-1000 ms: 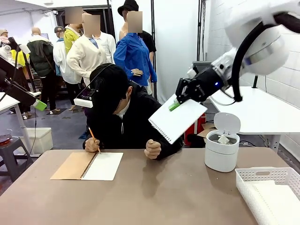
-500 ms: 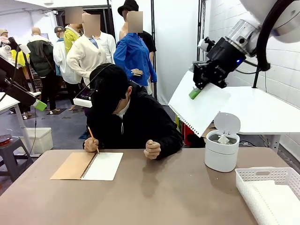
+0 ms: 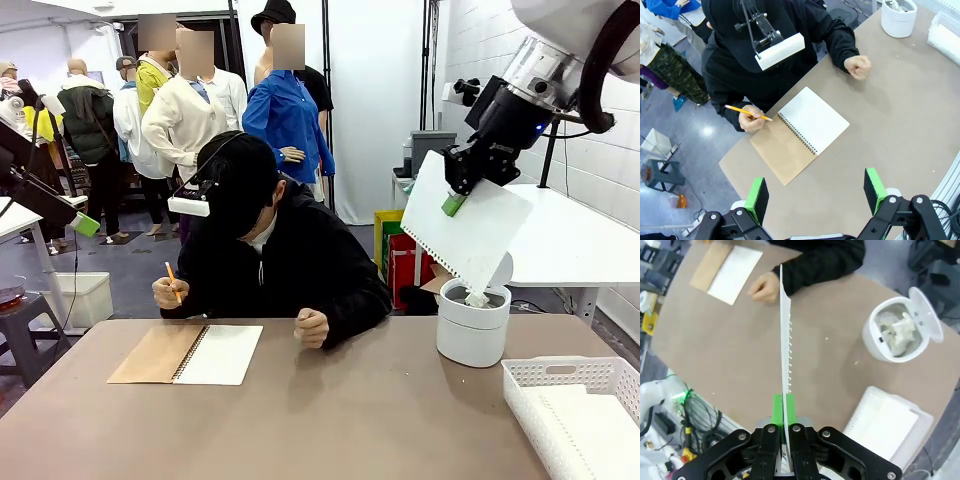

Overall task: Sort the paper based on its condition.
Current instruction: If a person hands you a paper, place it in the Organizing basket , and if it's crumpled, put it in the Trash can.

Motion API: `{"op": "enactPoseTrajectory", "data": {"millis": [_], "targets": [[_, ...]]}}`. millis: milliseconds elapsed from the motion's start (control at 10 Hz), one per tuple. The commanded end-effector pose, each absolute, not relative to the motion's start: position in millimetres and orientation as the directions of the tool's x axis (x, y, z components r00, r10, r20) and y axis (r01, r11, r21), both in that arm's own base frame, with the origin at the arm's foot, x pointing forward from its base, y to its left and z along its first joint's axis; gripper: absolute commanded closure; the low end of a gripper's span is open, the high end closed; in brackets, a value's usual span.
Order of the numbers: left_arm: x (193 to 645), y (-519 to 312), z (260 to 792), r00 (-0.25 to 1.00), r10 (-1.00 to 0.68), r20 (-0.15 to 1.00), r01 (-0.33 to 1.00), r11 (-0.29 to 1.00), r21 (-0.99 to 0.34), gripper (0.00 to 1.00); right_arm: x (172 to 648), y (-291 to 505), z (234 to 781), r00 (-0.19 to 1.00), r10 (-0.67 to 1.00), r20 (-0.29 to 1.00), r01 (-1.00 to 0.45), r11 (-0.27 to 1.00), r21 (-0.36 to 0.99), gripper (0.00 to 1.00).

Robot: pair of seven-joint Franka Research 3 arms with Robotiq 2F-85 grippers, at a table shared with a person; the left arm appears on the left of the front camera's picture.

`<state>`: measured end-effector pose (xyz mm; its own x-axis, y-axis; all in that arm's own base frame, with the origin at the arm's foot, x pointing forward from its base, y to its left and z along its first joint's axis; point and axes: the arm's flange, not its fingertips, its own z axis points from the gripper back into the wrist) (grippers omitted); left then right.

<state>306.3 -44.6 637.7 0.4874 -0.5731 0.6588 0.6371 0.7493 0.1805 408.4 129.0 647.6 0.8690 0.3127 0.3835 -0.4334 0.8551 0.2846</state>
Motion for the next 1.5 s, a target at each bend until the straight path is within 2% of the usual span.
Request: {"op": "enactPoseTrajectory", "data": {"millis": [0, 500, 600, 900, 1000, 1400], "targets": [[306.3, -44.0, 638.1, 0.489, -0.572, 0.659, 0.636, 0.75, 0.179, 0.0, 408.5, 135.7, 647.9, 0.873, 0.322, 0.367, -0.44, 0.846, 0.303, 1.0], [306.3, -44.0, 638.1, 0.489, -0.572, 0.659, 0.636, 0.75, 0.179, 0.0, 407.0, 135.6, 646.3, 0.865, 0.327, 0.379, -0.447, 0.846, 0.29, 1.0], [306.3, -44.0, 638.1, 0.489, -0.572, 0.659, 0.636, 0.75, 0.179, 0.0, 407.8, 130.4, 631.5, 0.854, 0.362, 0.374, -0.459, 0.862, 0.213, 1.0], [306.3, -44.0, 638.1, 0.489, -0.572, 0.659, 0.636, 0.75, 0.179, 0.0, 382.8, 99.7, 592.9, 0.879, 0.327, 0.346, -0.398, 0.904, 0.158, 1.0], [306.3, -44.0, 638.1, 0.489, -0.572, 0.659, 0.636, 0.75, 0.179, 0.0, 372.9, 86.9, 583.3, 0.905, 0.3, 0.301, -0.365, 0.912, 0.188, 1.0], [306.3, -44.0, 638.1, 0.489, -0.572, 0.659, 0.636, 0.75, 0.179, 0.0, 337.1, 35.7, 543.4, 0.931, 0.163, 0.326, -0.218, 0.966, 0.141, 1.0]]}}
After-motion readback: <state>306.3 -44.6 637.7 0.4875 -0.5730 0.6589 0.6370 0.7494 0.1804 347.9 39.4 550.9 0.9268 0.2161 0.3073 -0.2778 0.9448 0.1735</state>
